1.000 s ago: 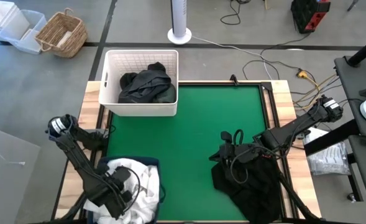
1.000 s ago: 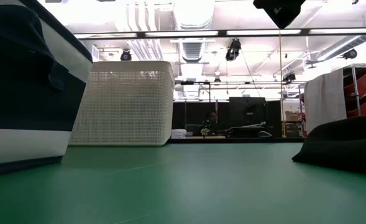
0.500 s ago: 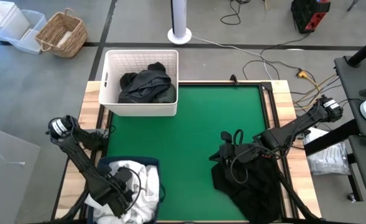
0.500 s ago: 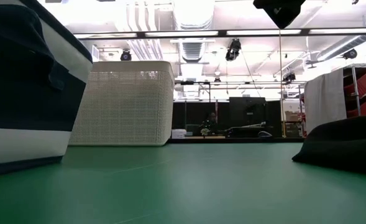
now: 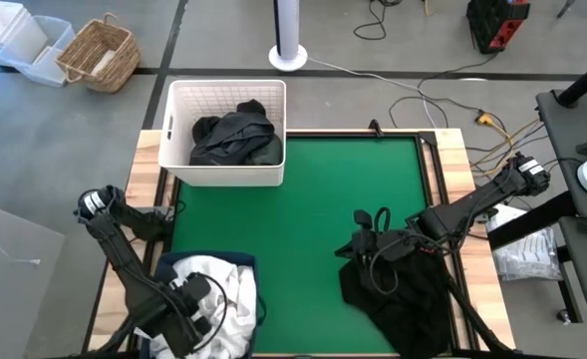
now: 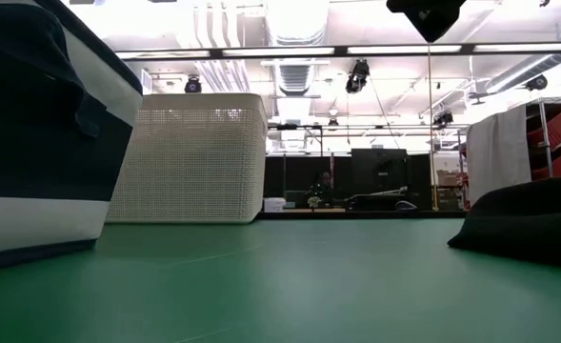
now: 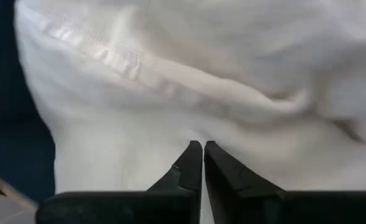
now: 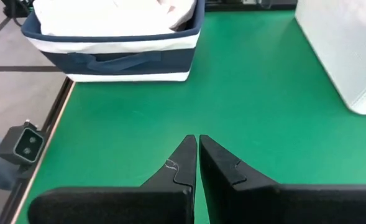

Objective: Sort clothes
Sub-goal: Put the white shirt into the blue bin, then put the black shirt into the white bin

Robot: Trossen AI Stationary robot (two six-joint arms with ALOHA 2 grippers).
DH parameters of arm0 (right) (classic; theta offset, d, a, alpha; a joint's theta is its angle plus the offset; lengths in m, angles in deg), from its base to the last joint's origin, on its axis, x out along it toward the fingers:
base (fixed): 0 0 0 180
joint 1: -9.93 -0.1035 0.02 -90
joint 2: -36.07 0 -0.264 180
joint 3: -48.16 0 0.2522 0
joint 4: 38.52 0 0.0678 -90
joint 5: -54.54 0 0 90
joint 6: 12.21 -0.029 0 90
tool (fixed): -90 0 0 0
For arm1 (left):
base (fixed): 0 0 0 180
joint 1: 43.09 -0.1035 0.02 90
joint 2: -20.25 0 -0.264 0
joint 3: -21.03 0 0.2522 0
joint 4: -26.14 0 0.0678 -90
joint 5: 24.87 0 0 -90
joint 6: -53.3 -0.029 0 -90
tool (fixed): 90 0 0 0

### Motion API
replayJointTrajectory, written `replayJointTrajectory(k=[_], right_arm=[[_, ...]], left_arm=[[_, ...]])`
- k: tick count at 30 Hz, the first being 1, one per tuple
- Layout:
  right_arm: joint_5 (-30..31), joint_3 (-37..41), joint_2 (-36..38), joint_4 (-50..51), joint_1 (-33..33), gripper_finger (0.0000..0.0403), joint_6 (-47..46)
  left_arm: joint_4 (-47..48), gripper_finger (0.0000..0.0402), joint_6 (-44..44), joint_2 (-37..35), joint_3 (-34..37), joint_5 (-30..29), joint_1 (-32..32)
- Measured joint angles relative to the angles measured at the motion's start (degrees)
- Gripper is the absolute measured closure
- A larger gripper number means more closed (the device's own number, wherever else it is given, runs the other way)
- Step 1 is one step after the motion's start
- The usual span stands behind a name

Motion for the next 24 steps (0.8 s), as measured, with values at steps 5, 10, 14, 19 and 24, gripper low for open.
replayJointTrajectory(k=[5, 10, 14, 19, 24], right_arm=[[0.61, -1.55, 0.0, 0.06, 0.0, 0.0392, 2.26], [0.58, -4.41, 0.02, 2.17, 0.0, 0.0392, 3.41], [0.19, -7.6, 0.02, 8.33, -0.15, 0.0392, 3.53], [-0.41, -11.78, 0.02, 18.61, -0.83, 0.0392, 3.47], [-7.09, -14.19, 0.02, 28.1, -1.76, 0.0392, 2.71]], left_arm=[[8.08, 0.0401, -1.03, 0.0, -9.6, -0.75, 0.11], [7.82, 0.0401, -9.47, -0.43, -16.63, -15.58, 0.7], [7.55, 0.0401, -21.1, 0.14, -21.14, -32.63, 0.72], [7.57, 0.0401, -32.65, 0.5, -23.48, -46.36, -0.39], [7.45, 0.0401, -41.39, 0.53, -23.51, -49.54, -2.61]])
